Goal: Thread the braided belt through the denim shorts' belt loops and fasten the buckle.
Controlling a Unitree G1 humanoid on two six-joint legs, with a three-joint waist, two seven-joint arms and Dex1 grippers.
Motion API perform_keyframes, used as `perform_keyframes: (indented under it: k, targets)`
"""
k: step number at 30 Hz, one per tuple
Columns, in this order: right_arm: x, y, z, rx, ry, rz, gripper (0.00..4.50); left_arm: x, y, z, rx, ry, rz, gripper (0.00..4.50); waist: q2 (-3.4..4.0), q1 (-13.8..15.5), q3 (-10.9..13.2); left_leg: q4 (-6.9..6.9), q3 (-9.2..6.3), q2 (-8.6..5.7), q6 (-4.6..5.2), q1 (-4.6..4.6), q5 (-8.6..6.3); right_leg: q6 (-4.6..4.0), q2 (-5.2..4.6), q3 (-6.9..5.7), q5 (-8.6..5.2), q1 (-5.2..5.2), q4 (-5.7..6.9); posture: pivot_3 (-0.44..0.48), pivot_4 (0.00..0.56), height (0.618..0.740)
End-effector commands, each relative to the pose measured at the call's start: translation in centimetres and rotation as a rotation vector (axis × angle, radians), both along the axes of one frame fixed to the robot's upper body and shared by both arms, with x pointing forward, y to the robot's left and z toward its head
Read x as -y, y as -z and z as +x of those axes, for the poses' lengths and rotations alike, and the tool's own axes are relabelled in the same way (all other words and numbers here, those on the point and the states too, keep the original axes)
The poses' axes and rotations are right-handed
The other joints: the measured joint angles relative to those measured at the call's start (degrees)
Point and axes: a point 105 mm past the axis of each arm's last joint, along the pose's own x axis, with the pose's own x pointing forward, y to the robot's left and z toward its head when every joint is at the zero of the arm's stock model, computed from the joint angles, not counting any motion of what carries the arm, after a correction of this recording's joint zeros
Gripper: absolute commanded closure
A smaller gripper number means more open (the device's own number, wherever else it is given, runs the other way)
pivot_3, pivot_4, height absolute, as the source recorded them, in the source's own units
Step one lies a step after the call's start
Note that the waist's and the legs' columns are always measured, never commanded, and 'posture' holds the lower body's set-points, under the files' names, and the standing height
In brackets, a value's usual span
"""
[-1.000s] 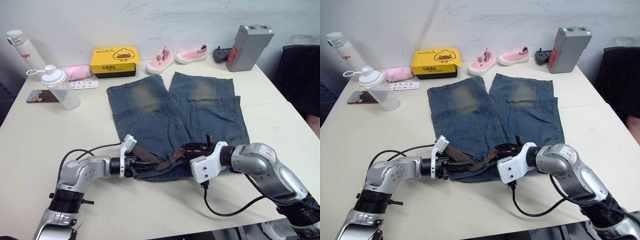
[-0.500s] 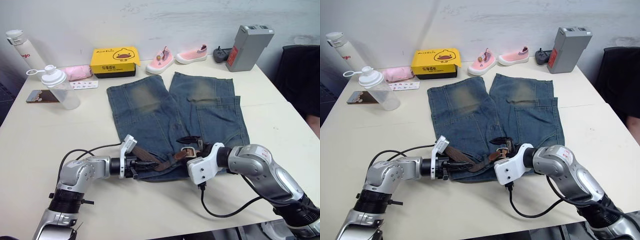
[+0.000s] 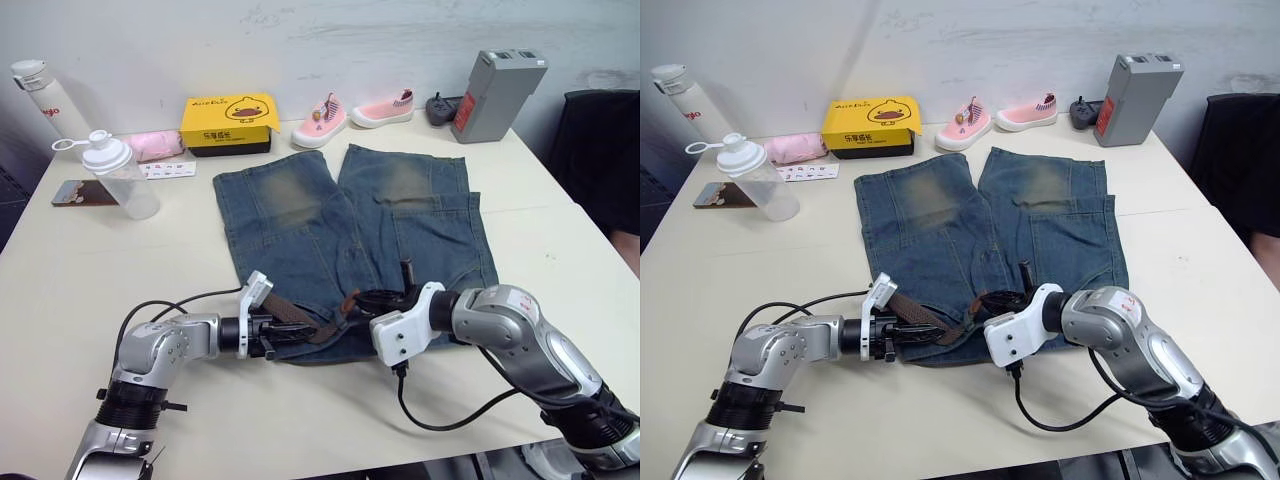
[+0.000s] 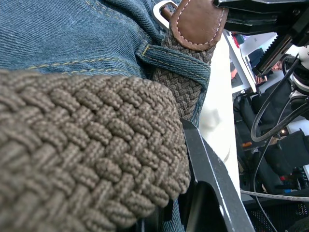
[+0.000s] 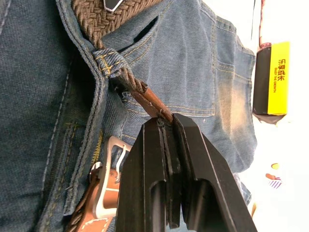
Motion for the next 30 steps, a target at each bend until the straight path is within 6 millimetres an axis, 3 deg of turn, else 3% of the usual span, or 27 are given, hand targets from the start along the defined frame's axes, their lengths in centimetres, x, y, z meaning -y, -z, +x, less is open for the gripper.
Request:
perform_keyframes:
  k: [1, 6, 7, 8, 9, 14, 19, 27, 30]
  targets:
    - [-0.4, 0.0, -0.6, -0.007, -0.021, 0.0, 4.47, 0.2, -0.5, -0.3, 0.015, 0.015, -0.013, 4.5, 0.0, 0.0, 0.0, 0.0, 0.0, 0.0, 0.0, 0.0, 0.0, 0.0, 0.0, 0.0, 0.0, 0.0, 0.0, 0.0, 0.15, 0.739]
    - [-0.1, 0.1, -0.3, 0.002, -0.002, -0.01, 4.47, 0.2, -0.7, -0.1, 0.011, 0.0, -0.028, 4.5, 0.0, 0.01, 0.0, 0.0, 0.0, 0.0, 0.0, 0.0, 0.0, 0.0, 0.0, 0.0, 0.0, 0.0, 0.0, 0.0, 0.15, 0.739]
    - [-0.1, 0.0, -0.3, 0.007, 0.005, -0.004, 4.49, 0.1, -1.0, 0.1, 0.018, -0.013, -0.042, 4.07, 0.0, 0.01, 0.0, 0.0, 0.0, 0.0, 0.0, 0.0, 0.0, 0.0, 0.0, 0.0, 0.0, 0.0, 0.0, 0.0, 0.15, 0.739]
    - [0.0, -0.1, -0.2, 0.01, 0.01, 0.0, 4.49, 0.1, -1.4, 0.2, 0.022, -0.017, -0.065, 4.07, 0.0, 0.01, 0.0, 0.0, 0.0, 0.0, 0.0, 0.0, 0.0, 0.0, 0.0, 0.0, 0.0, 0.0, 0.01, 0.0, 0.15, 0.739]
    - [0.0, -0.2, -0.1, 0.015, 0.016, 0.003, 4.5, 0.1, -1.9, 0.2, 0.028, -0.014, -0.085, 3.56, 0.0, 0.02, 0.0, 0.01, 0.0, 0.0, 0.0, 0.0, 0.0, 0.0, 0.0, 0.0, 0.0, 0.0, 0.01, 0.0, 0.15, 0.739]
    - [0.6, -1.4, 0.3, 0.063, 0.056, 0.038, 4.5, -1.0, -4.3, -0.5, 0.041, -0.038, -0.16, 1.85, -0.02, -0.05, 0.01, 0.04, -0.01, 0.0, 0.0, -0.02, 0.0, 0.0, -0.01, -0.01, 0.0, 0.0, 0.03, 0.0, 0.15, 0.739]
    - [1.2, -2.9, 0.6, 0.116, 0.105, 0.11, 4.5, -2.3, -5.0, -5.0, 0.007, 0.038, -0.165, 1.85, 0.02, -0.21, 0.01, -0.01, -0.02, 0.03, 0.0, 0.0, 0.0, -0.01, -0.02, 0.03, -0.01, -0.01, 0.01, 0.0, 0.15, 0.739]
    - [1.7, -3.0, 0.8, 0.13, 0.147, 0.131, 4.5, -2.8, -4.5, -6.1, 0.02, 0.012, -0.129, 4.4, 0.03, 0.06, 0.02, 0.27, -0.15, -0.02, -0.01, -0.05, -0.12, -0.1, -0.08, -0.04, -0.06, 0.02, -0.1, 0.0, 0.15, 0.739]
    - [2.0, -3.2, 0.9, 0.14, 0.157, 0.133, 4.5, -2.7, -5.2, -6.7, 0.072, 0.049, -0.102, 4.46, 0.05, -0.11, 0.02, 0.26, -0.12, 0.0, 0.01, -0.03, -0.18, -0.18, -0.06, -0.02, -0.11, 0.03, -0.03, 0.0, 0.15, 0.739]
